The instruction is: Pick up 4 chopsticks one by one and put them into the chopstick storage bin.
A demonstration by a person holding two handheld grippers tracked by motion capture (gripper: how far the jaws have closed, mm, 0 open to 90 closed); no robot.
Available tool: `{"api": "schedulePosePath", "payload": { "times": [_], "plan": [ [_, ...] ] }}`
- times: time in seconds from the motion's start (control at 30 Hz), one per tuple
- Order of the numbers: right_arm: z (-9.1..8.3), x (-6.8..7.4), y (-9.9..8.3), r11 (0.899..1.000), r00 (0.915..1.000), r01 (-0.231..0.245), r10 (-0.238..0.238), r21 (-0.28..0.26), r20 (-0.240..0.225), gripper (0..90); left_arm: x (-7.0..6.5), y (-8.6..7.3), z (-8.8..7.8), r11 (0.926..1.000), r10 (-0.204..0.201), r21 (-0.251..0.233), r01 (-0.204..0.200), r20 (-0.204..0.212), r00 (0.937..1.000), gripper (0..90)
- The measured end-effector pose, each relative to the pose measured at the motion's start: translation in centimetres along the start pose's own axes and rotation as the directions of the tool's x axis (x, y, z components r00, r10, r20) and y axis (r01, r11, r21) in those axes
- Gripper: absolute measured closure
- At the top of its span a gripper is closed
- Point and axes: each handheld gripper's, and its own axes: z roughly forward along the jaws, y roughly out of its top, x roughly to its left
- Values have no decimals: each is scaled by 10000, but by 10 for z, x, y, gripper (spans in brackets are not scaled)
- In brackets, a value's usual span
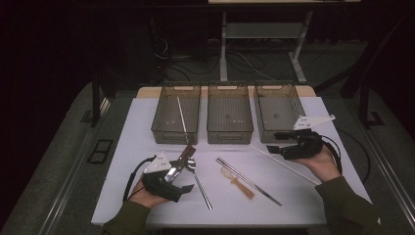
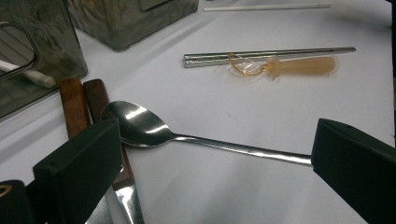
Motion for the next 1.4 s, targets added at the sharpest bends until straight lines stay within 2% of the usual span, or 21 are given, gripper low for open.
{"api": "schedulePosePath", "payload": {
  "times": [0.33,0.57,0.73,0.97,1.07,1.2,1.3,1.4],
  "plan": [
    [-13,-3,-29,9983,9998,-132,126,560,120,376,1,0,0,10000,-18,-14,18,-22,10000,6],
    [-23,-5,-49,9950,9989,-452,440,890,156,388,1,0,-1,10000,-33,-47,33,-12,10000,6],
    [-31,-7,-62,9913,9978,-548,500,1195,432,419,0,0,-1,10000,-5,-63,5,-1,10000,6],
    [-34,-19,-81,9808,9963,-763,678,1793,532,574,1,1,0,10000,12,-28,-12,-25,10000,6],
    [-31,-22,-83,9755,9970,-682,592,2090,489,636,1,0,0,10000,14,-9,-14,-22,10000,6],
    [-24,-22,-86,9652,9976,-526,394,2562,561,684,0,0,0,10000,31,-11,-31,-25,10000,6],
    [-22,-23,-87,9613,9978,-482,341,2713,565,717,0,1,0,10000,54,23,-54,-15,10000,6],
    [-20,-24,-87,9615,9981,-391,247,2719,561,736,0,1,0,10000,59,26,-59,-4,10000,7]
  ]
}}
